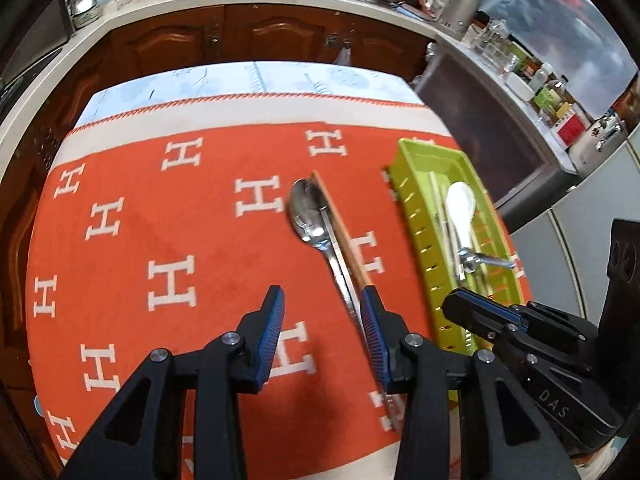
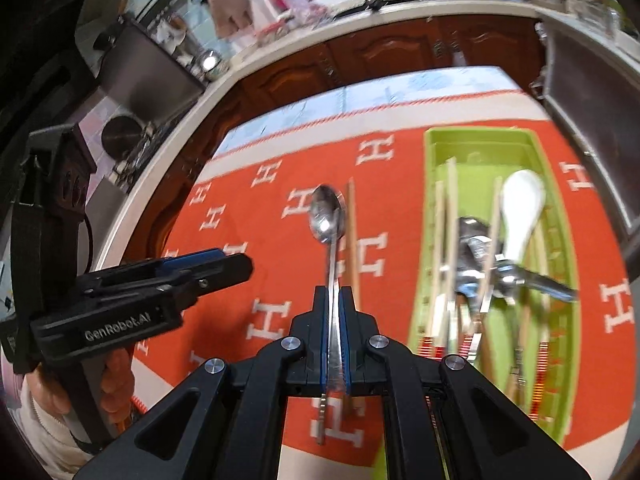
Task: Organize utensils
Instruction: 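Move both open tools back over the remaining spoon and chopsticks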
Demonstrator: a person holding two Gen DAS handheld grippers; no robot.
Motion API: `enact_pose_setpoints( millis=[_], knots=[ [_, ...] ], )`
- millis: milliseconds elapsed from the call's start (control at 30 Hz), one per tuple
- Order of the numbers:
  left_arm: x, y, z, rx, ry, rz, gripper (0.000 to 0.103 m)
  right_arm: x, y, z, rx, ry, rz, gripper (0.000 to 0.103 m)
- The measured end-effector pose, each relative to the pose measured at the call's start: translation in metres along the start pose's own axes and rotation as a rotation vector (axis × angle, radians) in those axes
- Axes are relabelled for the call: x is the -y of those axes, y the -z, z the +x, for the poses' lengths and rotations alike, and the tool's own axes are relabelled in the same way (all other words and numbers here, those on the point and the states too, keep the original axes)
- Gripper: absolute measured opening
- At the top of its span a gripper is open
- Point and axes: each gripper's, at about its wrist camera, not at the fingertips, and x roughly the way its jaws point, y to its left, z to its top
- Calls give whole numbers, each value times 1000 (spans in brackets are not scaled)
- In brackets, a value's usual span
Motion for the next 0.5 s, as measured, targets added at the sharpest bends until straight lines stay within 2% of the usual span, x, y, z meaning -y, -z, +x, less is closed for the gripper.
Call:
enact_pose_setpoints(
  millis=[233, 500],
  knots=[
    [-21, 17, 20, -27, -24, -35, 38, -16, -1, 51, -104, 35, -41, 7],
    [-43, 25, 28, -38, 6, -81, 38, -19, -7, 93, -144, 130, -61, 7]
  ],
)
